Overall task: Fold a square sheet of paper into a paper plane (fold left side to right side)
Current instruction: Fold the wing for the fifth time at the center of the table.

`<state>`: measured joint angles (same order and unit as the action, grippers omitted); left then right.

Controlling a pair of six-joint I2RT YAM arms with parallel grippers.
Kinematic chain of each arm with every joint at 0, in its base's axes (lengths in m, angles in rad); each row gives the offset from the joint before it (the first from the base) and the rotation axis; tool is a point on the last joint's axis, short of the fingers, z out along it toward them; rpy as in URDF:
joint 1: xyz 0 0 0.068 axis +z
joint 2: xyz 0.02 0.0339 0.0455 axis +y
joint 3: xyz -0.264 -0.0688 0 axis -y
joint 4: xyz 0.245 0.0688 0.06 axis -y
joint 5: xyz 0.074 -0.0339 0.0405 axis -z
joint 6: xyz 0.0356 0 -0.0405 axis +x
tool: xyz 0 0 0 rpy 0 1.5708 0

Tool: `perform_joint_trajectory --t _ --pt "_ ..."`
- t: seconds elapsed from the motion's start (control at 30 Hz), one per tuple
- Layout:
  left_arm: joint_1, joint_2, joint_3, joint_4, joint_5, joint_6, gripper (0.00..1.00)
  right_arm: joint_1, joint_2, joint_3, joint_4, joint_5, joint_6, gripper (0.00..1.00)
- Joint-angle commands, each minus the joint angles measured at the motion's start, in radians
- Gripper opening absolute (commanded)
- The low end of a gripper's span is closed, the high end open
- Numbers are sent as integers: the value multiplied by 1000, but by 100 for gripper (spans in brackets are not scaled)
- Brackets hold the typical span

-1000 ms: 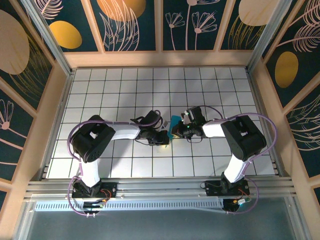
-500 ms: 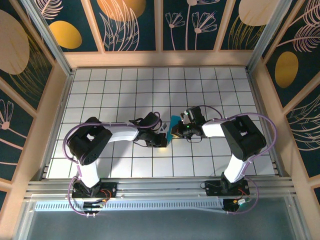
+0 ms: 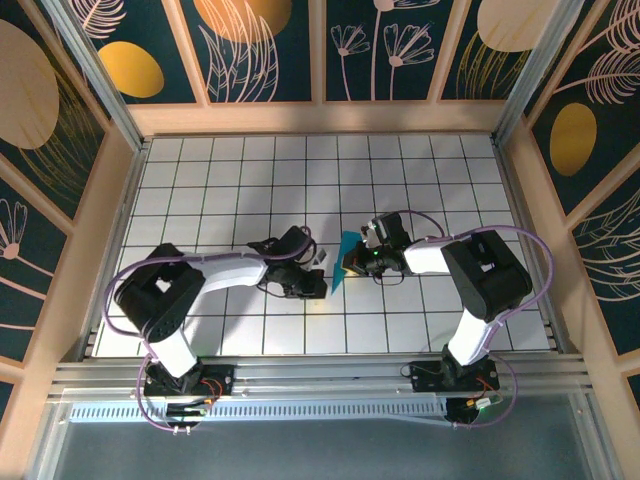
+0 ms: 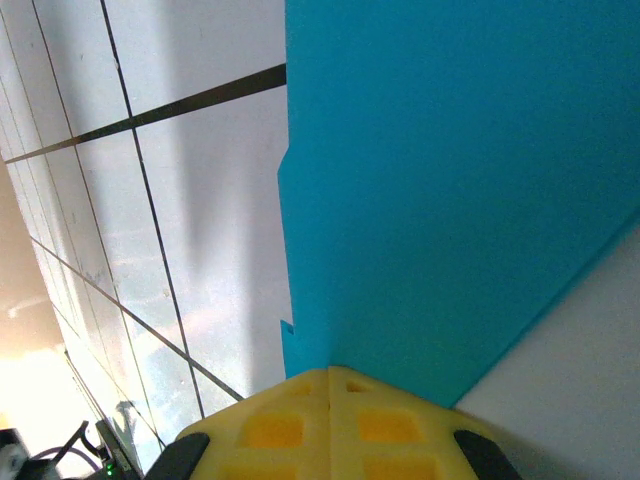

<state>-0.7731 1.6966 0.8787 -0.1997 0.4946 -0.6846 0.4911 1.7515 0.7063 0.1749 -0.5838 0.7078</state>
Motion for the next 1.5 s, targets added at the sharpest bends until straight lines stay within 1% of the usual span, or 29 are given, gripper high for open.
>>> perform_joint_trajectory --t 0.0,0.13,0.27,0.53,0.97,1.47 --pt "41 -53 0 55 70 -46 0 9 66 -31 -161 102 -28 0" --pt "43 3 44 130 131 -81 0 9 65 -30 -159 105 -24 0" --pt "43 80 82 197 151 -111 0 10 67 -33 -153 101 -18 0" --pt "37 183 143 224 168 -106 0 11 71 -28 -156 101 -19 0" --pt "35 261 167 258 154 -103 0 12 68 -33 -156 101 -17 0" --pt "21 284 140 143 50 -22 0 12 77 -30 -158 104 -18 0"
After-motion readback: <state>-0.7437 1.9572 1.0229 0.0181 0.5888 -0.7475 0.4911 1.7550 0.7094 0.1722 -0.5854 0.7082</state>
